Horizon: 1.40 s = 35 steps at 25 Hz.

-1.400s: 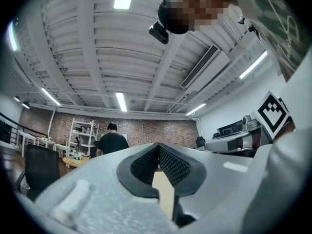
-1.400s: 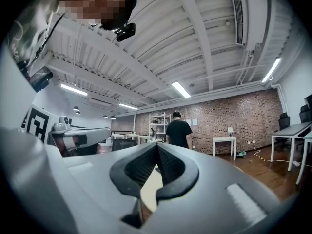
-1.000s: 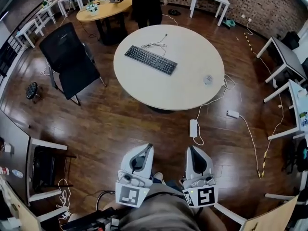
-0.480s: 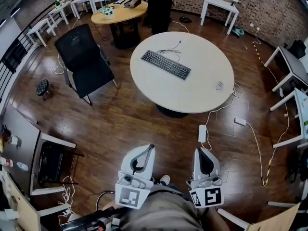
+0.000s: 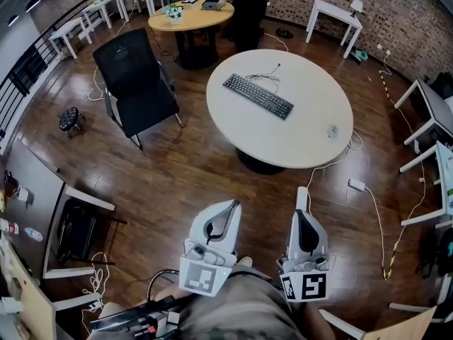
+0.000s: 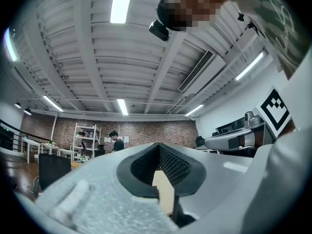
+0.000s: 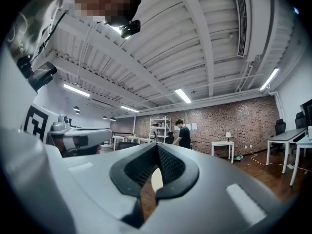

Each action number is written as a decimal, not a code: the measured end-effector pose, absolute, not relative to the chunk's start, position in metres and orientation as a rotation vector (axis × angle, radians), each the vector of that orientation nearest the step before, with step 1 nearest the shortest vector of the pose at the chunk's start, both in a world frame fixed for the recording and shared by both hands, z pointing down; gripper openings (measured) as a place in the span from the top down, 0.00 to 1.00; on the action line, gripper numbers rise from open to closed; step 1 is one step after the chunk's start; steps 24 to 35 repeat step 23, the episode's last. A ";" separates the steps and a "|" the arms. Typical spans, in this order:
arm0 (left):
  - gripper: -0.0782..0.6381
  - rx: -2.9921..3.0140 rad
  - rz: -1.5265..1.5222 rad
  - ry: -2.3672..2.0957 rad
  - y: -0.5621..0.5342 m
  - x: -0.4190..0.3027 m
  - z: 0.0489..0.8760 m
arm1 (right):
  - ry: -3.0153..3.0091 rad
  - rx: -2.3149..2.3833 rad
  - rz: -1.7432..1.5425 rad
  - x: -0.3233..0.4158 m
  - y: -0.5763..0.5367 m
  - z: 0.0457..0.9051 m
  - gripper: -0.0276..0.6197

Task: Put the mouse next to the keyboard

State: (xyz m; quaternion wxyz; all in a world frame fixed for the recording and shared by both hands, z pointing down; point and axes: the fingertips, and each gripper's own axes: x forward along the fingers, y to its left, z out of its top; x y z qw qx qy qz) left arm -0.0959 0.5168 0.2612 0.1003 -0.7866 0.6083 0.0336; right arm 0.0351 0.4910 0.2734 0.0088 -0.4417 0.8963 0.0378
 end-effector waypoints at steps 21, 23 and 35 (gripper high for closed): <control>0.89 -2.365 0.053 1.861 0.532 -0.112 0.283 | 2.894 -1.354 0.066 0.001 0.504 0.293 0.95; 0.89 -2.367 0.056 1.871 0.531 -0.111 0.284 | 2.899 -1.346 0.076 0.000 0.504 0.293 0.95; 0.89 -2.367 0.056 1.871 0.531 -0.111 0.284 | 2.899 -1.346 0.076 0.000 0.504 0.293 0.95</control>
